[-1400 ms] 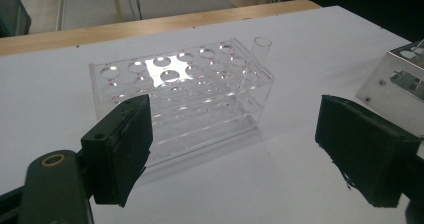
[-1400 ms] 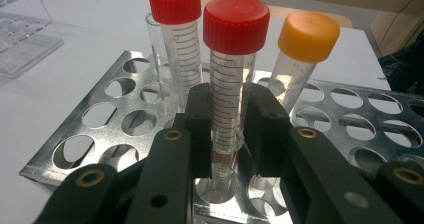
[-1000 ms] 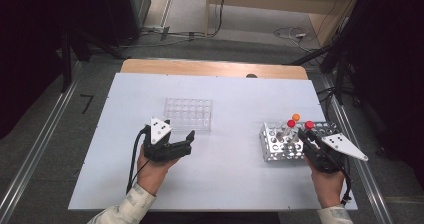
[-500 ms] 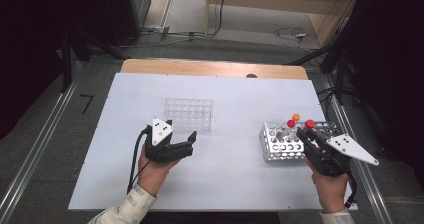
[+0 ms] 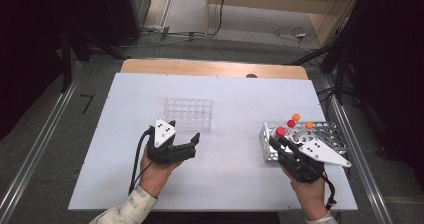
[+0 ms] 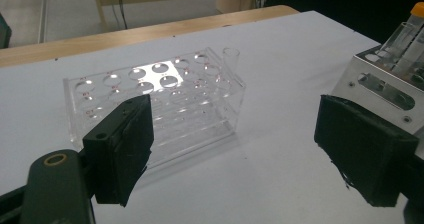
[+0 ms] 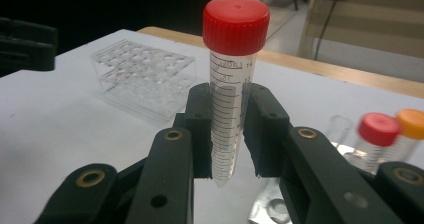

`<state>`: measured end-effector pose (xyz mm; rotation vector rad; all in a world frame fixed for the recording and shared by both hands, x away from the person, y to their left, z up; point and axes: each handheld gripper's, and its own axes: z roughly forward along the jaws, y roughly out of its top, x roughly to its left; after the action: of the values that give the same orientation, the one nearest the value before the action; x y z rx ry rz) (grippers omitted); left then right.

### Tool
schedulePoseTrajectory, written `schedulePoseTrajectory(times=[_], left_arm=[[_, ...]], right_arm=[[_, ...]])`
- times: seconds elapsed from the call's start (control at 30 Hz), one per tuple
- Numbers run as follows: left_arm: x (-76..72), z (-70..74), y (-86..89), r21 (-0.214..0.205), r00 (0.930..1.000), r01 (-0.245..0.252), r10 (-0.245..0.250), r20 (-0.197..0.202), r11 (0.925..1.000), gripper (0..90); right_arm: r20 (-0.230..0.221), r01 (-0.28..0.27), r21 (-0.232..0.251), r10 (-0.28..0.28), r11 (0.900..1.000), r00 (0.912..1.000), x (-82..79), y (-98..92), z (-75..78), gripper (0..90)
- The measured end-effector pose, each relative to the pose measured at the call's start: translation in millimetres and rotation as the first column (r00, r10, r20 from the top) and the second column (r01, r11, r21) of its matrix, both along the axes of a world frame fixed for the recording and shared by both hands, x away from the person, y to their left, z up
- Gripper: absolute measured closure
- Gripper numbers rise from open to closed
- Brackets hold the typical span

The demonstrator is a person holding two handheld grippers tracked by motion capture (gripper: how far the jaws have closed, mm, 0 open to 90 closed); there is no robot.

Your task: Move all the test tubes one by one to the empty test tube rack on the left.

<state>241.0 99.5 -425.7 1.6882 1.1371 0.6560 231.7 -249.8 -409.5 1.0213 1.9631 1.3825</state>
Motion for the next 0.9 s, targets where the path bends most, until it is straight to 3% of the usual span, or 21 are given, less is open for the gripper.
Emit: schedulePoseTrajectory(times=[0.3,0.47,0.57,0.7,0.9], left_arm=[[-6.8,5.0,-11.2,-0.016,0.9988,0.048,-0.048,0.009,0.9987,18.4],[-12.6,9.6,-23.1,-0.033,0.9938,0.111,-0.111,0.008,0.9933,21.4],[-17.2,12.4,-34.5,-0.036,0.9863,0.165,-0.165,0.009,0.9857,24.7],[-23.4,15.1,-47.2,-0.033,0.9711,0.239,-0.239,0.007,0.9705,27.5],[-27.8,16.3,-56.0,-0.044,0.9516,0.307,-0.307,0.002,0.9506,36.1]], right_arm=[[-0.043,-0.100,-0.041,0.099,0.9941,0.9942,-0.3,33.9,-17.4,71.4],[-0.062,-0.140,-0.058,0.137,0.9884,0.9886,0.3,50.3,-25.5,71.4],[-0.071,-0.176,-0.067,0.171,0.9821,0.9826,-0.2,63.6,-29.5,71.4],[-0.080,-0.203,-0.074,0.197,0.9763,0.9771,-2.1,73.6,-31.8,71.4],[-0.087,-0.245,-0.084,0.238,0.9659,0.9675,-6.0,86.9,-34.0,71.5]])
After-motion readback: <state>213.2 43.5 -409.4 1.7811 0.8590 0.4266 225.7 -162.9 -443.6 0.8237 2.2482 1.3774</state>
